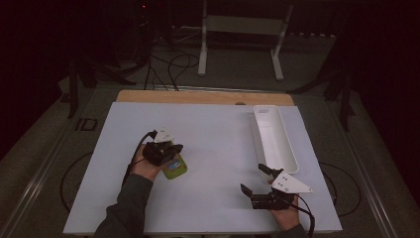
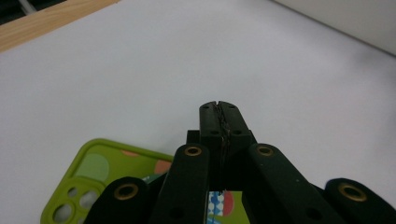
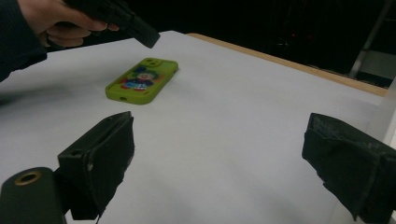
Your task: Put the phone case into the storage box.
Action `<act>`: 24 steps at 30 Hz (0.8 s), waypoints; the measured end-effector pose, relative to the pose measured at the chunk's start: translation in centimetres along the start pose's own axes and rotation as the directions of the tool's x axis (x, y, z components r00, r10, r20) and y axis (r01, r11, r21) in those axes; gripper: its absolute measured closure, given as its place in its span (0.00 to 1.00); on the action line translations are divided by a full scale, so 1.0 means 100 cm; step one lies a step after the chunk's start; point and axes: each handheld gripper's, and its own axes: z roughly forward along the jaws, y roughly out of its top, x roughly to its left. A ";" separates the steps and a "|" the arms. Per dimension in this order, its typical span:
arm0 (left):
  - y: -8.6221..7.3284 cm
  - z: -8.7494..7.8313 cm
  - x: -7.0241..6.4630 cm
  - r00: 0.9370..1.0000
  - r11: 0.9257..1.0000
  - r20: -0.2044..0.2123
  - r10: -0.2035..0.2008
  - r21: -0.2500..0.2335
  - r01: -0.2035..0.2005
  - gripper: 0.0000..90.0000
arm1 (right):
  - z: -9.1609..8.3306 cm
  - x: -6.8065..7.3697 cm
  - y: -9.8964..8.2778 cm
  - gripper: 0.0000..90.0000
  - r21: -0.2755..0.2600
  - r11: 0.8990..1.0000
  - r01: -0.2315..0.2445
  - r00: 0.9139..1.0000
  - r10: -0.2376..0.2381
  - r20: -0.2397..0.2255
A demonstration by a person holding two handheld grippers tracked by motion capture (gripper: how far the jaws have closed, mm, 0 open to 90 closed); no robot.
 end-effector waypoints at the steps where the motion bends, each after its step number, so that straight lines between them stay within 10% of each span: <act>1: 0.001 0.001 0.000 1.000 1.000 -0.001 0.005 0.005 -0.005 1.00 | 0.000 0.000 0.000 0.10 0.000 1.000 -0.003 1.000 0.003 -0.001; 24: 0.002 0.035 -0.006 1.000 0.996 0.011 0.027 0.082 -0.028 1.00 | 0.000 0.000 0.000 0.10 -0.008 1.000 0.000 1.000 0.000 -0.003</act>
